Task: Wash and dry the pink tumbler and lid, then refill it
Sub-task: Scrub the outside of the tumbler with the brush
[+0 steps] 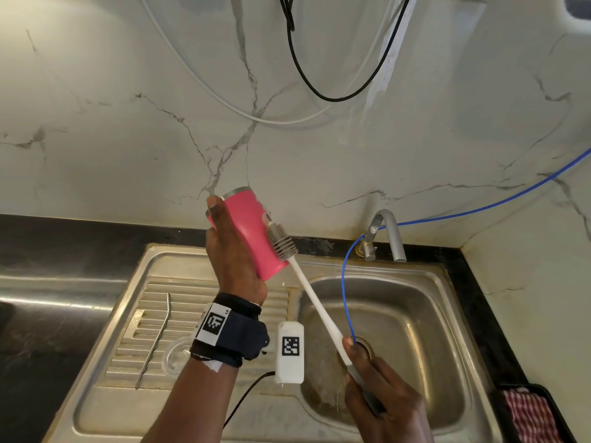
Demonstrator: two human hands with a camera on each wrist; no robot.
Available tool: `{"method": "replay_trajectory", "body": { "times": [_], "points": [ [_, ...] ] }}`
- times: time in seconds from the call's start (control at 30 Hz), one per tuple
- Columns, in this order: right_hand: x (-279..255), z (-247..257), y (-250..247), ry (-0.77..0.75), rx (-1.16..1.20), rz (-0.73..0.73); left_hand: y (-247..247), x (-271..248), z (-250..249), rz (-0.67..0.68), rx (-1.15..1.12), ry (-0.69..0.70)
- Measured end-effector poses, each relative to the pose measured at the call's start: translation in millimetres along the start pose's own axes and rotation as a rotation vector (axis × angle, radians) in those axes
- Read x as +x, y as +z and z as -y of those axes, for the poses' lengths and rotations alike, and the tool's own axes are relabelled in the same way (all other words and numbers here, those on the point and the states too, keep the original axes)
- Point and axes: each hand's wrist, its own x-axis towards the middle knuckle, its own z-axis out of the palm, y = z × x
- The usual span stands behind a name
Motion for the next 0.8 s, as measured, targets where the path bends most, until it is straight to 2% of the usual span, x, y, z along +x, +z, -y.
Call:
{"method": "replay_trajectory", "body": {
  "times": [0.07,0.27,0.37,0.53,0.8],
  "points": [
    [-1.4,1.3,-4.5,-0.004,0.011,0.013,-2.7,1.6,-2.3,-0.021,-0.016,0.01],
    [22.8,8.9,1.7,0.061,0.039,-0.023,7.4,-19.5,7.0,0.096,0.044,-0.038],
    [17.9,9.2,0.1,0.063,0.062,-0.023,7.0,-14.9,3.2,0.09,0.02,-0.03],
    [-0.6,1.4,-10.8,0.028,0.035,0.026,-3.2,-0.9,-7.2,-0.004,-0.027,0.0],
    [13.3,11.0,-3.8,-0.055,0.004,-0.001,8.1,-16.4,4.0,0.092,0.014,0.066]
  ]
}}
